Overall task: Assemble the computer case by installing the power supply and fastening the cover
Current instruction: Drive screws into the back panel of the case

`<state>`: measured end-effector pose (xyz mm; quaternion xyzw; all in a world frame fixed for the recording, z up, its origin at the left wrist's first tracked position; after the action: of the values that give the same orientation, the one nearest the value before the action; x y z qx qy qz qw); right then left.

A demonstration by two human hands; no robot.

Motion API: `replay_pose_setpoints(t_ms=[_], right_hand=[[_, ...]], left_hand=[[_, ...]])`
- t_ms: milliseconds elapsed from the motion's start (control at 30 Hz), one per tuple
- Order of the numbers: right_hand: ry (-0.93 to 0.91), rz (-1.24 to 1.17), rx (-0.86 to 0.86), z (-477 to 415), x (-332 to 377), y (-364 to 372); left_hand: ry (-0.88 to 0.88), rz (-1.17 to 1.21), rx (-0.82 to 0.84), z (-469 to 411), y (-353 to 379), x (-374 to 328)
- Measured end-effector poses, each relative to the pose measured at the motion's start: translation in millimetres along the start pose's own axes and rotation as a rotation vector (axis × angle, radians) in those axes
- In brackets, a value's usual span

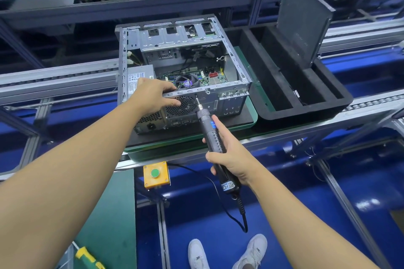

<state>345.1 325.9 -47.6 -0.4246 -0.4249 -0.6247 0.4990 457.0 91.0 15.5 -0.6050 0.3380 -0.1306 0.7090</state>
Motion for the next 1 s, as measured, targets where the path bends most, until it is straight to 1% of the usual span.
replay_pose_setpoints(t_ms=[367, 700, 1000], right_hand=[[-0.01, 0.034, 0.007, 1.2, -2.5, 0.9], [-0.012, 0.004, -0.003, 0.5, -1.8, -2.2], [-0.023, 0.026, 0.02, 1.7, -2.0, -3.1]], left_hand=[[0.024, -0.024, -0.007, -2.5, 2.3, 2.8], [0.035, -0.02, -0.026, -1.9, 0.8, 0.6], [0.028, -0.032, -0.011, -1.5, 0.6, -0.1]])
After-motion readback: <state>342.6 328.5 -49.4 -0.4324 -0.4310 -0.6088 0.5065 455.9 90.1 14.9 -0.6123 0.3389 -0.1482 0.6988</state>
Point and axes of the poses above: each hand's wrist, its own z-axis away from the middle knuckle, its own y-axis out of the palm, x = y × z, the point moved 7 cm from there along -z, towards the middle knuckle, and after that the axes turned 3 degrees about -y, right-handed, at the moved point
